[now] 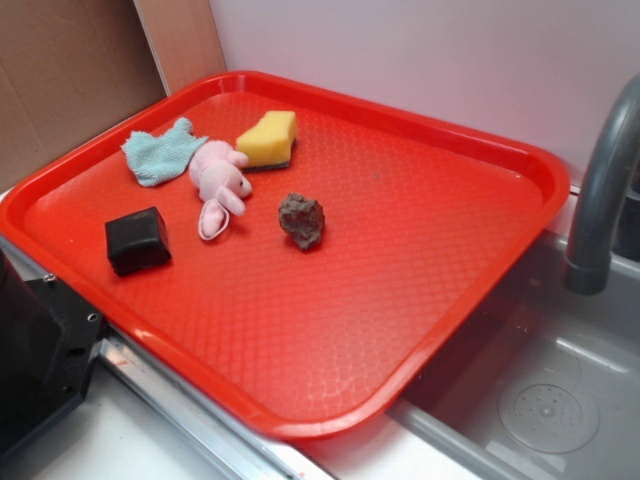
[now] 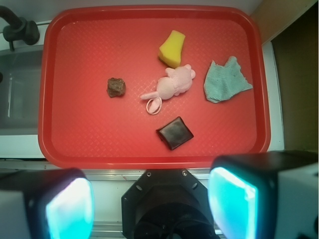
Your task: Grab the blue cloth.
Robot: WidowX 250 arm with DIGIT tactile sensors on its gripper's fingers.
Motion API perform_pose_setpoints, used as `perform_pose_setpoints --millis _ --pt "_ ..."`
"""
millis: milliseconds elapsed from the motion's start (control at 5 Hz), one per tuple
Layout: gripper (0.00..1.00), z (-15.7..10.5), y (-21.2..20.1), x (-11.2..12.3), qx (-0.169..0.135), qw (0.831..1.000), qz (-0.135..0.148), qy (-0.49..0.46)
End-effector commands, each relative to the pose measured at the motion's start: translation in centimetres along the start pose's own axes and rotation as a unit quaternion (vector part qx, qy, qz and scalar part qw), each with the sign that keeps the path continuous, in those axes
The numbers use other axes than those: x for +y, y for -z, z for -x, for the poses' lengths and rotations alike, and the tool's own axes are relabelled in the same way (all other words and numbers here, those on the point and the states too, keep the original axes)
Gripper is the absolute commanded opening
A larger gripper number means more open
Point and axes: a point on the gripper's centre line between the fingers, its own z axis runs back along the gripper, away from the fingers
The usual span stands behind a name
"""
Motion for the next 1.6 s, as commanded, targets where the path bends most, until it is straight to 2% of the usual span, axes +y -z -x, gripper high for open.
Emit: perform_pose_setpoints --millis 0,200,400,600,800,1000,1200,1400 --pt "1.00 0.0 0.0 0.0 0.000 1.000 0.000 0.000" --pt "1.00 -0.9 0.8 1.9 -0.002 0.992 0.006 -0.124" --pt "1.00 -1.7 2.9 3.9 -0.025 0.968 0.017 -0.247" --pt "1.00 -2.0 5.2 6.6 -0.059 0.930 -0.002 -0.362" --pt "1.00 -3.3 8.0 10.1 -0.083 0.877 -0.023 -0.472" --pt "1.00 -5.5 11.3 13.0 -0.148 0.837 -0.050 -0.524" --pt "1.00 -7.8 14.9 15.1 -0.155 0.825 -0.055 -0.540" --pt "1.00 -9.1 18.6 16.4 -0.142 0.825 -0.050 -0.544"
